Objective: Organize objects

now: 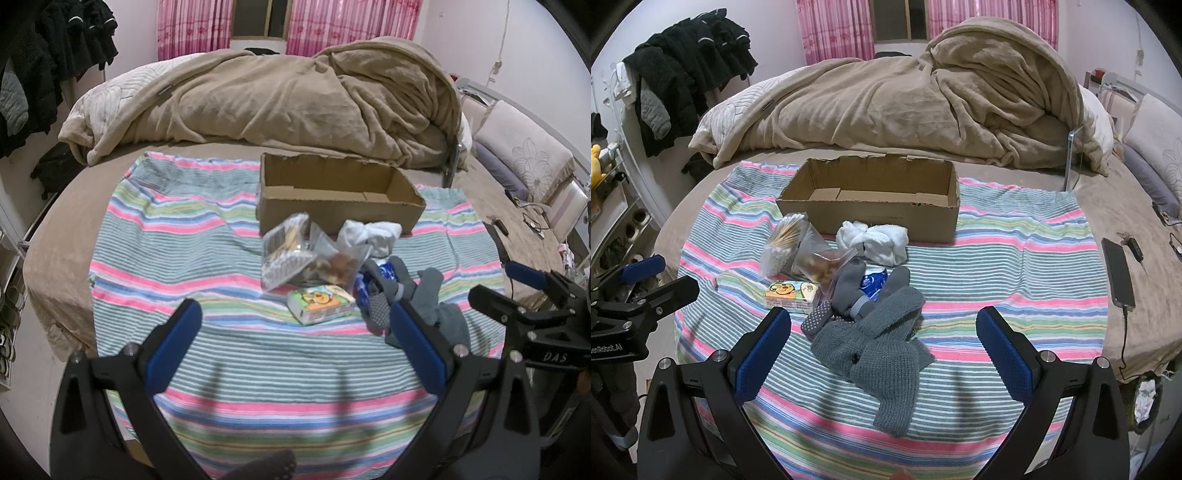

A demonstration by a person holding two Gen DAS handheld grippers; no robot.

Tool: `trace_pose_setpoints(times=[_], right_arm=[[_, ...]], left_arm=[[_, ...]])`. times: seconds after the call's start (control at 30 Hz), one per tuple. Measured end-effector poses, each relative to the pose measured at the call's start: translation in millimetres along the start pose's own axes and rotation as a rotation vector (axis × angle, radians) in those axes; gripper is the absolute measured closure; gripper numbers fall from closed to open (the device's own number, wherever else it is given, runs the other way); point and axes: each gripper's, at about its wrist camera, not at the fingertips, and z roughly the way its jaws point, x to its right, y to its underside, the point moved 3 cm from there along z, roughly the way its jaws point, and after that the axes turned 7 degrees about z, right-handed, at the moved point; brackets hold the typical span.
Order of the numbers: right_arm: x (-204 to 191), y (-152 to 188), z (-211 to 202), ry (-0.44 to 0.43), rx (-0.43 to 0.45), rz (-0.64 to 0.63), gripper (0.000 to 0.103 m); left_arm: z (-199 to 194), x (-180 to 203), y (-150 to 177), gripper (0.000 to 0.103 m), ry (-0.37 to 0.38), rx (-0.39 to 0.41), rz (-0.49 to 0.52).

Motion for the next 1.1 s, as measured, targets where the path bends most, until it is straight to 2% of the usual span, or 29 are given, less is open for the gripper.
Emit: trace_pose_setpoints(times=[1.1], right_arm=[[-2.2, 2.8, 8.3, -0.008, -0.018, -0.001, 0.001]], left_arm=[[8.4, 0.0, 5.6, 0.001, 0.009, -0.032, 0.001]])
